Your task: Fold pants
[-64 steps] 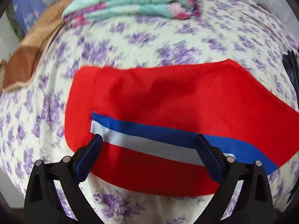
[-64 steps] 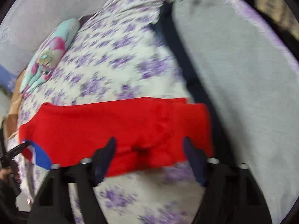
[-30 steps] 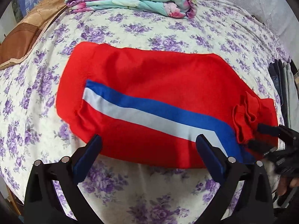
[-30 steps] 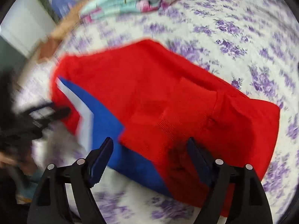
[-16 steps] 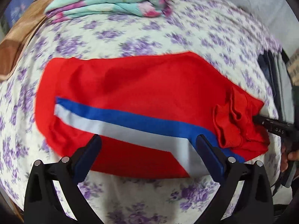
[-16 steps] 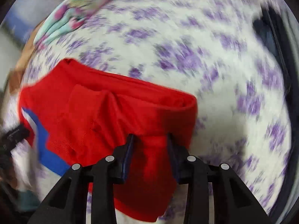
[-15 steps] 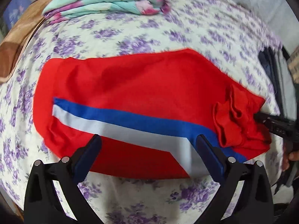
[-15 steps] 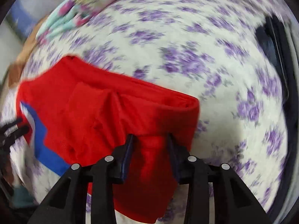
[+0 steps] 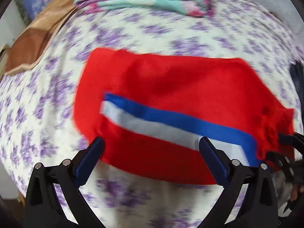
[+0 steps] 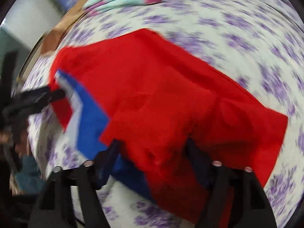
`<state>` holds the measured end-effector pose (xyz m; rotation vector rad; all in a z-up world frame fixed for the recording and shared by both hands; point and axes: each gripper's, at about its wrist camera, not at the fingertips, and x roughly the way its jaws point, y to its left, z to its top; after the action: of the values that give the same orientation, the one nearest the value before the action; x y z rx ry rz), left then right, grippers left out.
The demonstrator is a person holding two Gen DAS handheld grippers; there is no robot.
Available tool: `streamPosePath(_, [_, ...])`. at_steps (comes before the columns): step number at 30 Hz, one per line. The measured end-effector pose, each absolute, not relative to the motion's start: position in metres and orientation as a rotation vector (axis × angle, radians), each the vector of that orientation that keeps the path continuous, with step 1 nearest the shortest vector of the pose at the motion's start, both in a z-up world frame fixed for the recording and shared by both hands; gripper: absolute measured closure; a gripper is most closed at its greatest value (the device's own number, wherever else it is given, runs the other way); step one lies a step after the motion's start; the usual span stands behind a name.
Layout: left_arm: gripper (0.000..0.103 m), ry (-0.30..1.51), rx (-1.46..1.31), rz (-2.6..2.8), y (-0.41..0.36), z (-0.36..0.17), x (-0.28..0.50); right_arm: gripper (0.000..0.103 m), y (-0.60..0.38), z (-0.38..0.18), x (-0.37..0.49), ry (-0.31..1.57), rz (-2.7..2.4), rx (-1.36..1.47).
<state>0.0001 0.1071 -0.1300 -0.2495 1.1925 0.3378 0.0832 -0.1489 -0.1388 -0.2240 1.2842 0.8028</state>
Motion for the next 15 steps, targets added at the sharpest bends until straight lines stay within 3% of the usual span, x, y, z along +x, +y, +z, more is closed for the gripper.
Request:
streamPosePath(6, [0.005, 1.136, -0.287, 0.316, 0.108, -0.113, 0.003, 0.028, -0.183, -0.099, 0.103, 1.240, 0.847, 0.032])
streamPosePath(10, [0.005, 1.141, -0.178, 0.345, 0.105, -0.116, 0.014, 0.032, -0.217, -0.127, 0.124, 1.329, 0.712, 0.099])
streamPosePath(11, [0.005, 1.151, -0.185, 0.374, 0.111, -0.118, 0.014, 0.047, -0.216, -0.138, 0.129, 1.362, 0.644, 0.053])
streamPosePath(12, [0.005, 1.147, -0.206, 0.397, 0.119, -0.116, 0.014, 0.051, -0.224, -0.146, 0.130, 1.376, 0.598, 0.033])
streamPosePath(15, [0.005, 1.065, -0.235, 0.431, 0.142, -0.098, 0.003, 0.038, -0.248, -0.126, 0.129, 1.327, 0.660, 0.220])
